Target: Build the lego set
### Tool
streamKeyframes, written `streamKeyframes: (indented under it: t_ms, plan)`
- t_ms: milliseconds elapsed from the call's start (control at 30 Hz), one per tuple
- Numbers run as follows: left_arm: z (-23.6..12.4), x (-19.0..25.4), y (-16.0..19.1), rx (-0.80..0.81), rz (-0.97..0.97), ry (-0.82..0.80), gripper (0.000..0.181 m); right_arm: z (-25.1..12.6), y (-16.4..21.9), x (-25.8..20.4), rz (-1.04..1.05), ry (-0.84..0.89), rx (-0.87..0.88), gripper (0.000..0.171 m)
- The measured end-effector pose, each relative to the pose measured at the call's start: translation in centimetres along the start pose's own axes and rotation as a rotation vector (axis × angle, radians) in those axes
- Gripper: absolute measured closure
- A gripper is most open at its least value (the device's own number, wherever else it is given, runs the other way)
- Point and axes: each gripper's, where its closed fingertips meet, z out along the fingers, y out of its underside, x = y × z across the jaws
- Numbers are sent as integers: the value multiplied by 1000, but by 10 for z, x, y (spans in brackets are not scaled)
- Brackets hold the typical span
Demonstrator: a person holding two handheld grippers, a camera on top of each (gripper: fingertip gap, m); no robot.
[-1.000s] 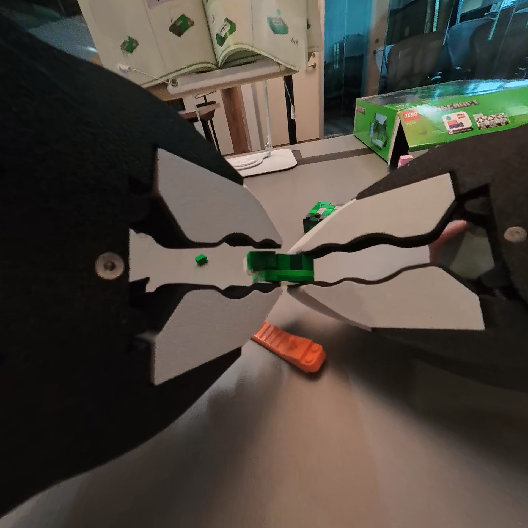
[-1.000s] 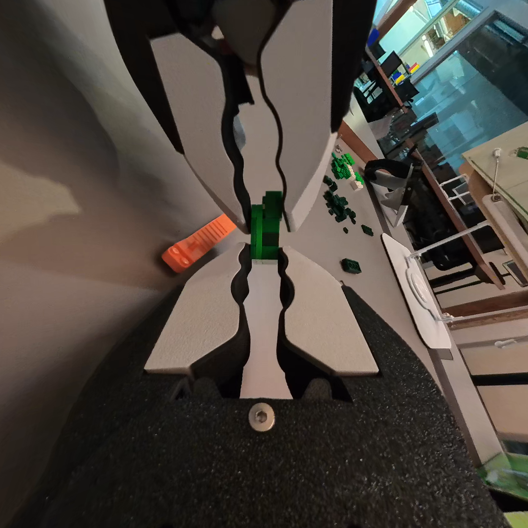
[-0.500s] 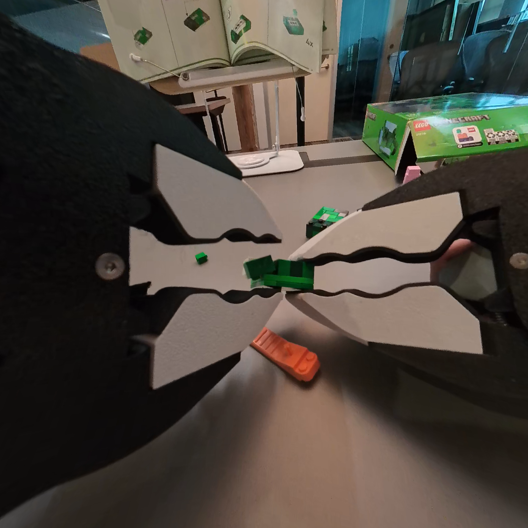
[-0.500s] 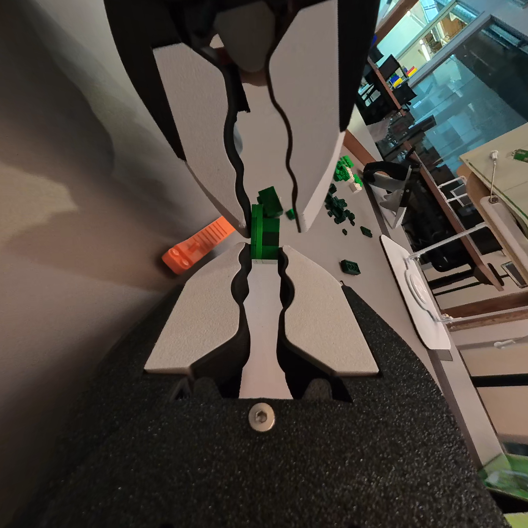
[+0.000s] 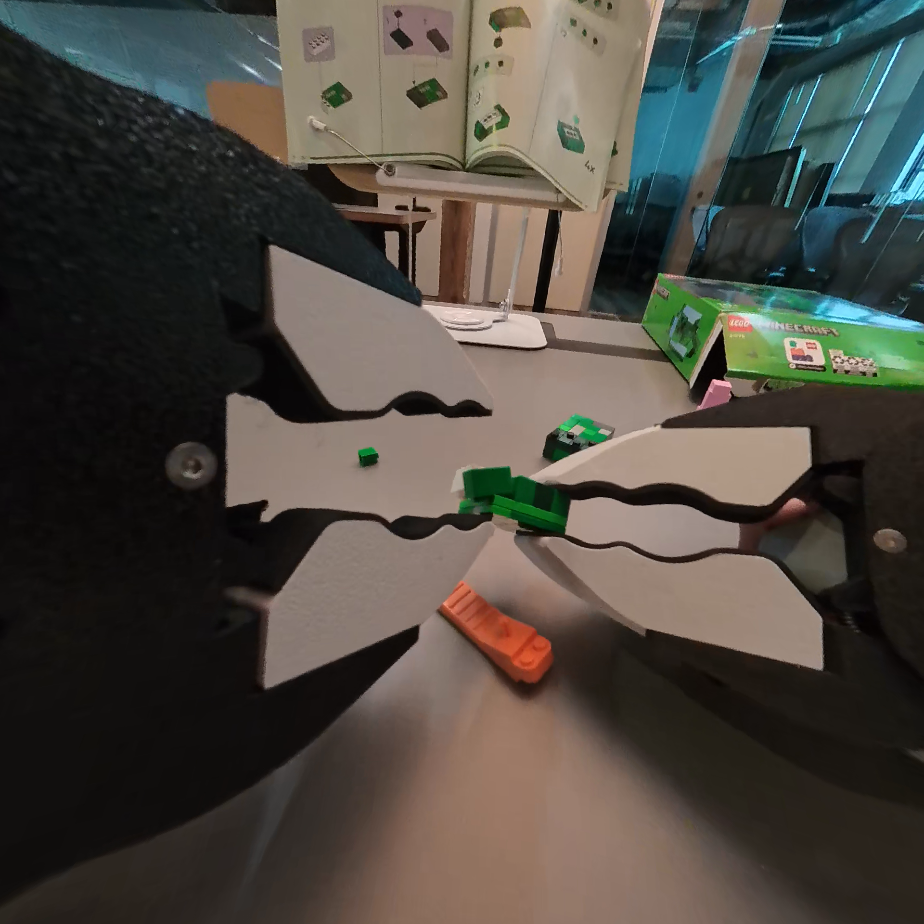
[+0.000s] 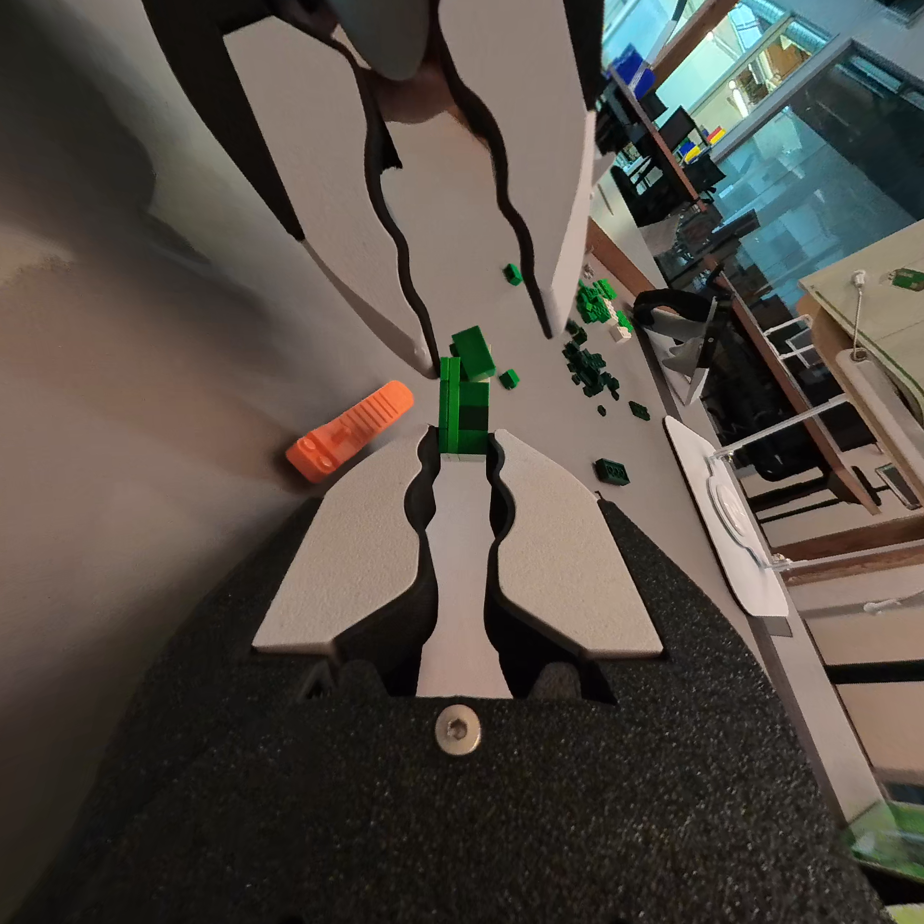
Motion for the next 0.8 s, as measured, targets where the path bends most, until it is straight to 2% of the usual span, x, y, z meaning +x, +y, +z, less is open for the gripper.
streamKeyframes:
  t_ms: [467, 800]
  plan:
    - [0, 8, -5, 40, -25, 35, 162, -2, -2, 0, 14, -4, 20, 154]
    - [1, 15, -4, 15, -3, 127, 163, -1, 0, -5, -19, -18, 9, 154]
